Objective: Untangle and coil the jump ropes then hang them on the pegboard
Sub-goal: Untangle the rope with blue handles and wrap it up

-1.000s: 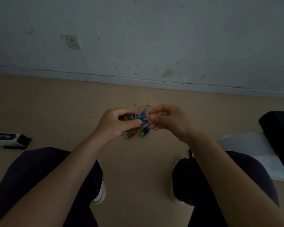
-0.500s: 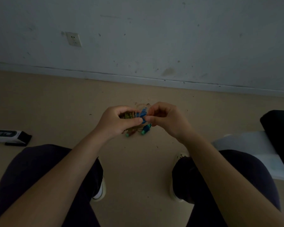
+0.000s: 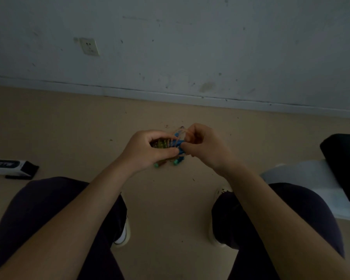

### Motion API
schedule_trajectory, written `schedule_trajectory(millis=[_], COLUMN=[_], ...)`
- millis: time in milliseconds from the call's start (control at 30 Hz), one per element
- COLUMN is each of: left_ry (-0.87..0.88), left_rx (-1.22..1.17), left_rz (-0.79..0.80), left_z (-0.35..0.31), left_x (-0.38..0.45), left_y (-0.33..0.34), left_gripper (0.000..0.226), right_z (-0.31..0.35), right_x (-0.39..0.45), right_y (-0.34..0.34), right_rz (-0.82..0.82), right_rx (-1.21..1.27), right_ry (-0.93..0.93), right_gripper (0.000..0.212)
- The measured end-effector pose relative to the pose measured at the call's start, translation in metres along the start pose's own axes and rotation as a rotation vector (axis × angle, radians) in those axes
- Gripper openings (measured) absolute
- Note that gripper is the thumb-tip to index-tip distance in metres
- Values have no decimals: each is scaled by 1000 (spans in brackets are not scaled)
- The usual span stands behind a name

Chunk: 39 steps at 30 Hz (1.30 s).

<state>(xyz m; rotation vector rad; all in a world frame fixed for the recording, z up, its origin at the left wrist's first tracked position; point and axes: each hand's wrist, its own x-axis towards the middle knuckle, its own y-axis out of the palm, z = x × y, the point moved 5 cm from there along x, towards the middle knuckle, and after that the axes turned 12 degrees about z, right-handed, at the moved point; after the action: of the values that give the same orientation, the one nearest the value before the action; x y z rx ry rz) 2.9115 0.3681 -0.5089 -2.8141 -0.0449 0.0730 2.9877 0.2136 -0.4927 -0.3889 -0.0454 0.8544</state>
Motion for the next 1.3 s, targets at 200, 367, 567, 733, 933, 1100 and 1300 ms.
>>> schedule_trajectory(millis=[200, 367, 567, 733, 933, 1100, 1300], left_ry=[41, 32, -5, -65, -95, -150, -144], left_rx=[-22, -110, -338, -312, -206, -171, -208], left_rz=[-4, 15, -40, -28, -6, -8, -28], left_z=[-5, -7, -4, -1, -1, 1, 1], left_x=[-4, -6, -4, -6, -6, -4, -4], left_y=[-2, -1, -10, -8, -8, -10, -10], left_gripper=[37, 30, 38, 35, 21, 19, 24], right_z=[-5, -8, -7, -6, -10, -19, -18], right_x=[1, -2, -7, -5, 1, 4, 3], right_y=[6, 11, 12, 10, 7, -21, -7], right_rz=[186, 308, 364, 269, 144, -206, -88], right_rx=[241, 446, 673, 819, 709, 592, 851], right_ry=[135, 168, 139, 110, 99, 100, 136], right_gripper=[10, 5, 17, 11, 17, 20, 13])
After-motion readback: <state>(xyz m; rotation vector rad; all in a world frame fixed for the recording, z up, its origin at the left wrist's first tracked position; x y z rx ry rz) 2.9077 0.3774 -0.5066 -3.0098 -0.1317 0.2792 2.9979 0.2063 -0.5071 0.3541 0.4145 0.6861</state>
